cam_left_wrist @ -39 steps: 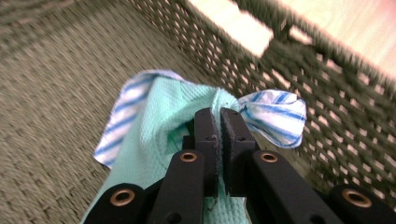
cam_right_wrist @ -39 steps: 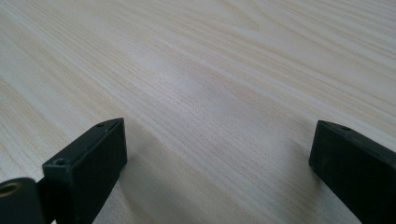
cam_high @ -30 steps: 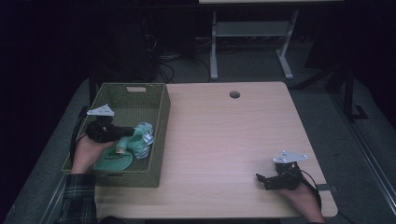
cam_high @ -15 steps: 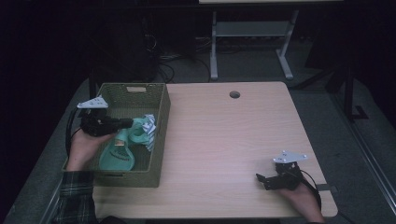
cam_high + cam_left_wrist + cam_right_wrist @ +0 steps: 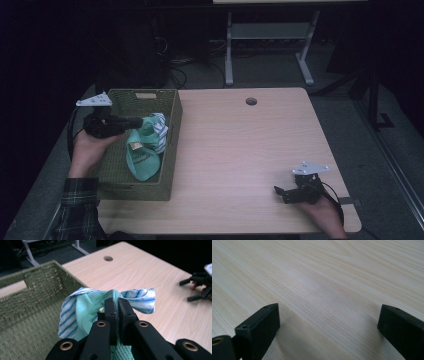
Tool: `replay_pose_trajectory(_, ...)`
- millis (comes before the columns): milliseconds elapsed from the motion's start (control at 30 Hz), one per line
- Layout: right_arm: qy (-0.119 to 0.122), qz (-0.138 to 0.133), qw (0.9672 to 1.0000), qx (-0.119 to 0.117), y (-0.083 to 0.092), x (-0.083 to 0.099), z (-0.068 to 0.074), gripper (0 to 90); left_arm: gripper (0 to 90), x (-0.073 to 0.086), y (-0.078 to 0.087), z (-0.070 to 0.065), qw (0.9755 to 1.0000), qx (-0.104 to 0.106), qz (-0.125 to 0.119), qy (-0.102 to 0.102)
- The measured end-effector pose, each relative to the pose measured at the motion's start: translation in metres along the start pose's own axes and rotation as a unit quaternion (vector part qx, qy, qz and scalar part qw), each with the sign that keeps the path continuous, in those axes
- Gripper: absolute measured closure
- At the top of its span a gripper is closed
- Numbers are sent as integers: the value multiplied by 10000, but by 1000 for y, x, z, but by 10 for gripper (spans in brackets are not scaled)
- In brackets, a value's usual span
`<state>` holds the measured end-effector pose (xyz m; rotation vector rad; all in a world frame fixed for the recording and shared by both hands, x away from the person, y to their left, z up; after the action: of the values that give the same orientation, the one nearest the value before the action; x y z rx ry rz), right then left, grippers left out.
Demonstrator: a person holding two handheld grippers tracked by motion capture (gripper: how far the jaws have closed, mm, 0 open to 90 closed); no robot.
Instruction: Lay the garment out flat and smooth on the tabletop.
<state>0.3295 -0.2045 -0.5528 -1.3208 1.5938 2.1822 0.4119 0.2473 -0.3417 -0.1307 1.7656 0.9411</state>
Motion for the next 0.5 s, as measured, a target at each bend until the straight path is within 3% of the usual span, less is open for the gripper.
replay_pose_trajectory(333,1,-3,10000,2,0,0,0,38,864,-31,7,-10,9996,72,-239,-114)
replay_pose_trajectory(500,0,-3,10000,1,0,0,0,38,864,-50,10,-20,9988,213,-378,-214)
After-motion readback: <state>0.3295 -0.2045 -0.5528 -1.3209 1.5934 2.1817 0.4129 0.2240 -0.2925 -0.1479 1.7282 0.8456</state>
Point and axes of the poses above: each handheld gripper's, and its own axes: y roughly backward along the jaws, x roughly out of its underside, z roughly to its left, the point moved 10 cm from there along -y, roughly forward along the jaws, and after that the axes turned 2 degrees about -y, right-handed, at the moved point
